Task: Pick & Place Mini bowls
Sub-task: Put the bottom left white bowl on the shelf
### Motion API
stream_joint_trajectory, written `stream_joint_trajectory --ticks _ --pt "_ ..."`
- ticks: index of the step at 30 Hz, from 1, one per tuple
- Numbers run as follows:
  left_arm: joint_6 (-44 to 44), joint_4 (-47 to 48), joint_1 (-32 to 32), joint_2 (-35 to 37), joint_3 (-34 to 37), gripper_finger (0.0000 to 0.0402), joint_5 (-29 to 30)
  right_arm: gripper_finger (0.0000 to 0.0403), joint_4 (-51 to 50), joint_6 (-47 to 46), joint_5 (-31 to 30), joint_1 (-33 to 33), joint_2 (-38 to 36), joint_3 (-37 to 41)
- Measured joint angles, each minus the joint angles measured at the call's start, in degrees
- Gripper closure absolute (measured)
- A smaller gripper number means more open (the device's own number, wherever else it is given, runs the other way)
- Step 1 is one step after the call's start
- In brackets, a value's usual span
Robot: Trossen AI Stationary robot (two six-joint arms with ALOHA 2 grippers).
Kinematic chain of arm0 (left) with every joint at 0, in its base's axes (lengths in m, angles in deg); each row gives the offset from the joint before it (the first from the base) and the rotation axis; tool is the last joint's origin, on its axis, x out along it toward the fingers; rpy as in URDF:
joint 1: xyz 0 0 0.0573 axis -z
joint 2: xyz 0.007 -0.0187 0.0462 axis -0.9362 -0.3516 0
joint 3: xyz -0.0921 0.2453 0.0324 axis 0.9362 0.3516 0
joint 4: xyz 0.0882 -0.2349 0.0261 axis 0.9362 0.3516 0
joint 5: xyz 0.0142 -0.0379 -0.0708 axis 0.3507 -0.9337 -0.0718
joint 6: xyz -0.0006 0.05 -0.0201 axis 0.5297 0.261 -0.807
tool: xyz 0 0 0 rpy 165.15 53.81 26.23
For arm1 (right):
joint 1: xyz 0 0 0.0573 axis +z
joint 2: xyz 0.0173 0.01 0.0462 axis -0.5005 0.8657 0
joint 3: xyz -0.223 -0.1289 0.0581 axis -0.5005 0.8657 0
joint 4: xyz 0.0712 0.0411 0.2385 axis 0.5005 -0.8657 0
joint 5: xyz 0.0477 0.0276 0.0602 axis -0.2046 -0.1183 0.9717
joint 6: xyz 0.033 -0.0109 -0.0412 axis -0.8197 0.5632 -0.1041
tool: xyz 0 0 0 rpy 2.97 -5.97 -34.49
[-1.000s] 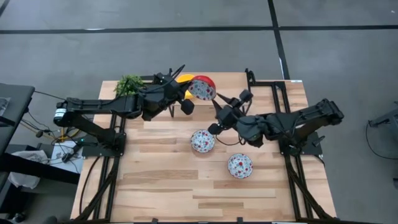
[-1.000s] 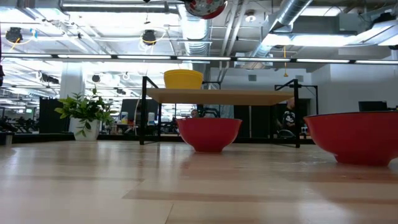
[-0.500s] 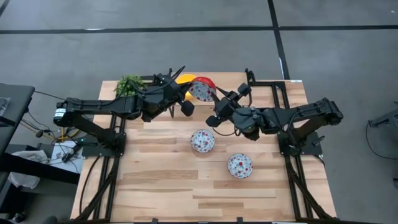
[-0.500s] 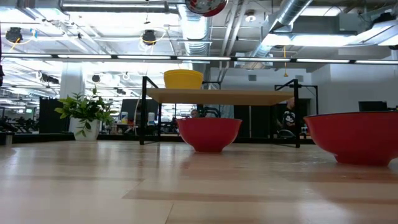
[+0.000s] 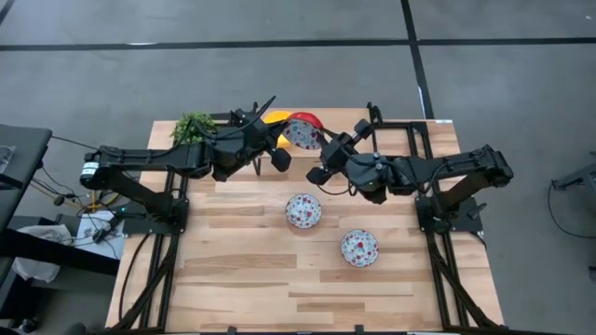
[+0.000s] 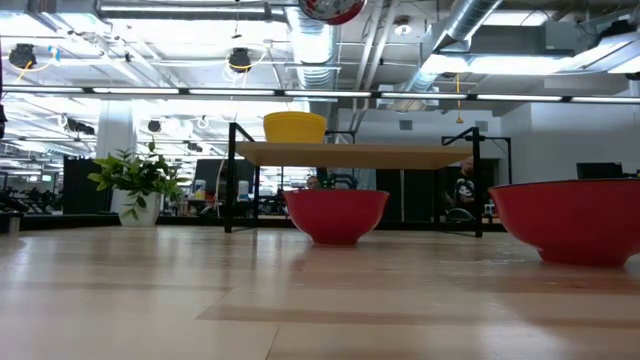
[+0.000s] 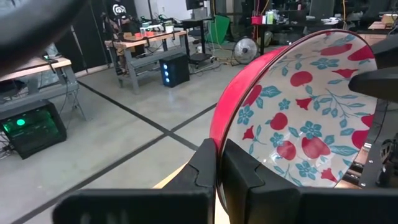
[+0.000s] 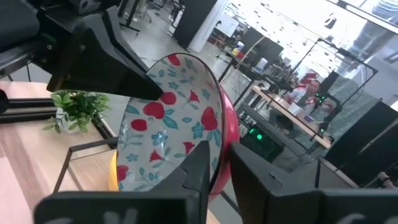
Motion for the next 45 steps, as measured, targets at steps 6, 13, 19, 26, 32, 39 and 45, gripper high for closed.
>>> stream_joint_trajectory --ticks 6,13,19,26,32,39,45 --pt "-0.2 0.0 0.0 0.0 0.0 0.0396 0.0 0.0395 0.4 0.9 -0.5 0.0 0.0 0.0" --pt "-0.2 -0.1 0.0 0.0 0.0 0.0393 -1.6 0.0400 0.2 1.0 -0.8 0.0 -0.1 0.0" --pt "0.1 -0.1 0.0 0.0 0.0 0.0356 -3.3 0.0402 -0.4 1.7 -1.6 0.0 -0.2 0.0" --pt "2.0 -0.9 0.2 0.8 0.0 0.0270 -5.5 0.0402 -6.2 -3.0 -1.0 0.0 0.1 0.1" --pt "2.0 -0.9 0.1 3.5 0.0 0.0219 -5.4 0.0402 -9.4 -5.3 -1.3 -0.9 0.0 0.1" --pt "1.5 1.7 0.4 8.9 0.4 0.0207 -6.3 0.0402 -19.7 -18.4 7.8 -7.3 -3.5 0.1" --pt "1.0 2.3 3.4 13.0 5.4 0.0211 -8.6 0.0402 -30.2 -30.1 29.0 -19.1 -5.4 0.1"
